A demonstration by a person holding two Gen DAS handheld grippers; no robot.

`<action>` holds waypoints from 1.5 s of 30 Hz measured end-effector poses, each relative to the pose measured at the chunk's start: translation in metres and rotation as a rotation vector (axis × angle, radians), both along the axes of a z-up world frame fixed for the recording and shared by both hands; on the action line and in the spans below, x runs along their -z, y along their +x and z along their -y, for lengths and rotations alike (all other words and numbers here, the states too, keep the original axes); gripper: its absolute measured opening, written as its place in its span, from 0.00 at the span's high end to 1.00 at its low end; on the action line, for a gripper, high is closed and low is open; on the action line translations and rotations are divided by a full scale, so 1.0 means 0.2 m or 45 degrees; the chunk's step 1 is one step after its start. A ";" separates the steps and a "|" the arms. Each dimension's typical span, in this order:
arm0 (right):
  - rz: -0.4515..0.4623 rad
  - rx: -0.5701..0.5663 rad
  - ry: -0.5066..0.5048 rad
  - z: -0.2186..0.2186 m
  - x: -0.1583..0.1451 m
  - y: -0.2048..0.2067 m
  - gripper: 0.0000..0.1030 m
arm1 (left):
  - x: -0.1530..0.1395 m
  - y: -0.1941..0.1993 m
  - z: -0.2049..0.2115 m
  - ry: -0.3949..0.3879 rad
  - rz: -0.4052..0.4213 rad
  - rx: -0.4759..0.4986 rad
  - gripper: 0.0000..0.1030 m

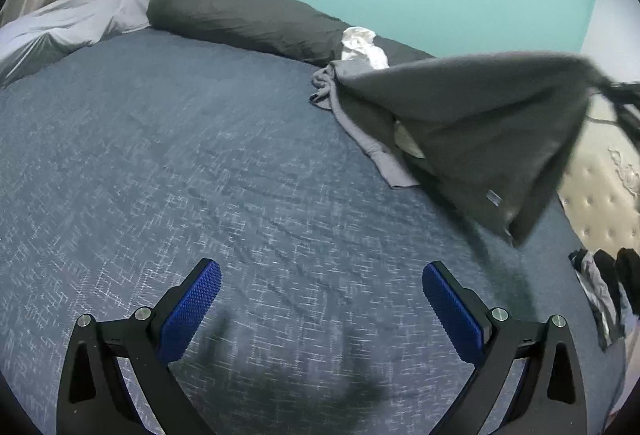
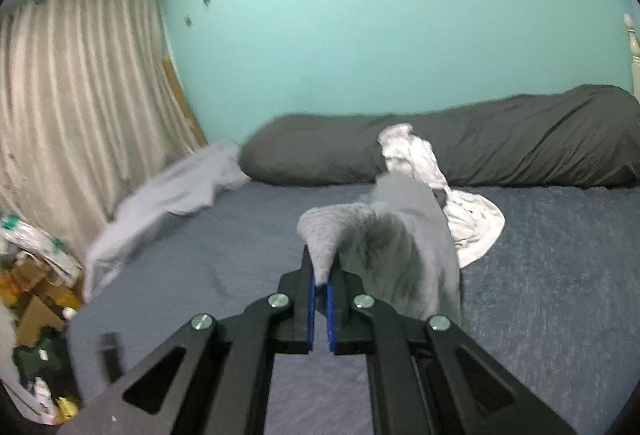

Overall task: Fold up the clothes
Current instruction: 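Lift and drag the grey sweatshirt across the bed with the right gripper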

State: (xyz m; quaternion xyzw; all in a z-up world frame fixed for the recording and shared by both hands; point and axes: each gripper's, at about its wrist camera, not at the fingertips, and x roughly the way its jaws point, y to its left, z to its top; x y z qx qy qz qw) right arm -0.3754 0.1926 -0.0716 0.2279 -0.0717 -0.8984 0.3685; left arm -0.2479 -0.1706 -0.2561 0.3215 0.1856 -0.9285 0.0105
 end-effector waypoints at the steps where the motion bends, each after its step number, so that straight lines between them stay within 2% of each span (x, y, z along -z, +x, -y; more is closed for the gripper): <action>1: -0.008 -0.004 -0.021 -0.04 -0.04 0.07 0.97 | -0.01 0.01 -0.01 -0.001 -0.002 0.007 0.00; 5: -0.018 0.004 -0.153 -0.24 -0.14 0.34 0.97 | -0.04 0.05 -0.06 0.005 -0.018 0.032 0.00; 8: 0.028 0.011 -0.223 -0.35 -0.08 0.47 0.97 | -0.05 0.09 -0.10 0.000 -0.025 0.041 0.00; 12: 0.137 0.073 -0.222 -0.40 0.18 0.54 0.97 | -0.05 0.11 -0.13 0.009 -0.005 0.059 0.00; 15: 0.214 0.154 -0.273 -0.46 0.42 0.53 0.97 | -0.03 0.11 -0.16 -0.009 0.005 0.079 0.00; 21: 0.362 0.351 -0.249 -0.59 0.85 0.48 0.97 | 0.06 0.05 -0.19 -0.012 0.072 0.088 0.00; 25: 0.385 0.436 -0.331 -0.70 1.05 0.51 0.97 | 0.10 0.02 -0.24 -0.027 0.080 0.093 0.00; 28: 0.439 0.434 -0.399 -0.74 1.16 0.53 0.97 | 0.12 0.00 -0.30 -0.045 0.080 0.098 0.00; 33: 0.489 0.403 -0.462 -0.75 1.25 0.54 0.96 | 0.14 -0.01 -0.39 -0.073 0.089 0.125 0.00; 39: 0.494 0.397 -0.493 -0.77 1.25 0.52 0.94 | 0.17 -0.01 -0.51 -0.107 0.115 0.182 0.00; 45: 0.623 0.395 -0.520 -0.81 1.31 0.48 0.89 | 0.19 -0.01 -0.60 -0.139 0.138 0.227 0.00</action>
